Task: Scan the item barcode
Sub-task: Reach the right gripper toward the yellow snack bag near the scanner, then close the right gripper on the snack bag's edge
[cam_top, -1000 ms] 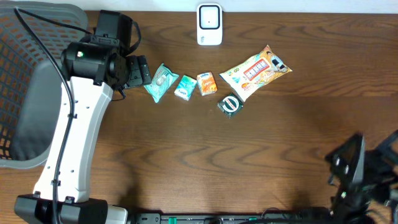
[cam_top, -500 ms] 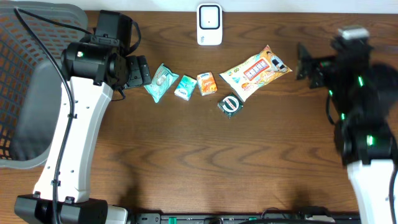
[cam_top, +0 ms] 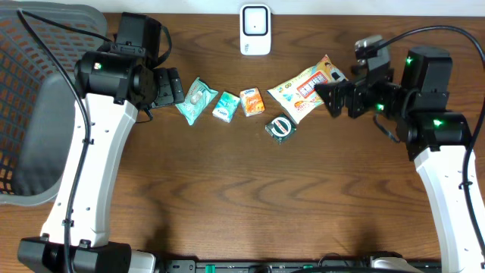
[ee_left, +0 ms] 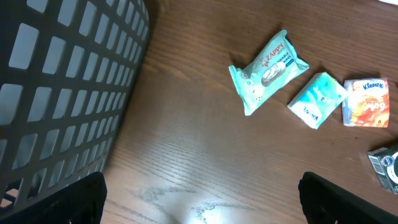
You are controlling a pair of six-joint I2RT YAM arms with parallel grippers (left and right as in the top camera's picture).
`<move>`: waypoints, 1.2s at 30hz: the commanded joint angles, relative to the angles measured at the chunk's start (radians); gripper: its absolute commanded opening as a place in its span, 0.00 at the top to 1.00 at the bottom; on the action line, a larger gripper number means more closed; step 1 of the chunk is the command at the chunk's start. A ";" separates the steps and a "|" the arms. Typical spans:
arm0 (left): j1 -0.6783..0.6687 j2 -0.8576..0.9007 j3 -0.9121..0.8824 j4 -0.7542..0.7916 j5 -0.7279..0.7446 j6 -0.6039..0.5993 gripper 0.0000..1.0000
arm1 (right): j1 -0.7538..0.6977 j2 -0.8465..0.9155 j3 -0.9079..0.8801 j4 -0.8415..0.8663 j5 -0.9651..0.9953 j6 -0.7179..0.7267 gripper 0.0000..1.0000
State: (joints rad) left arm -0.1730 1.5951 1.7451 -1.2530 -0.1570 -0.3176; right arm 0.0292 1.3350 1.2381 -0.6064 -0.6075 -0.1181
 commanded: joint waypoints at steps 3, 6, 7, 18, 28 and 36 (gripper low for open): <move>0.002 -0.002 -0.003 -0.003 -0.012 -0.009 0.02 | -0.008 0.009 0.024 0.000 -0.125 -0.010 0.01; 0.002 -0.002 -0.003 -0.003 -0.012 -0.009 0.02 | -0.008 0.024 0.024 0.039 -0.062 0.112 0.01; 0.002 -0.002 -0.003 -0.003 -0.012 -0.009 0.02 | -0.008 0.033 0.024 0.046 -0.005 0.193 0.01; 0.002 -0.002 -0.003 -0.003 -0.012 -0.009 0.02 | -0.008 0.189 0.024 0.167 0.172 0.544 0.01; 0.002 -0.002 -0.003 -0.003 -0.012 -0.009 0.02 | -0.009 0.414 0.024 0.158 0.191 0.590 0.02; 0.002 -0.002 -0.003 -0.003 -0.012 -0.009 0.02 | -0.009 0.571 0.024 0.165 0.191 0.605 0.02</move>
State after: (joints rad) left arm -0.1730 1.5951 1.7451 -1.2526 -0.1570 -0.3176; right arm 0.0296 1.8614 1.2465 -0.4473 -0.4213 0.4641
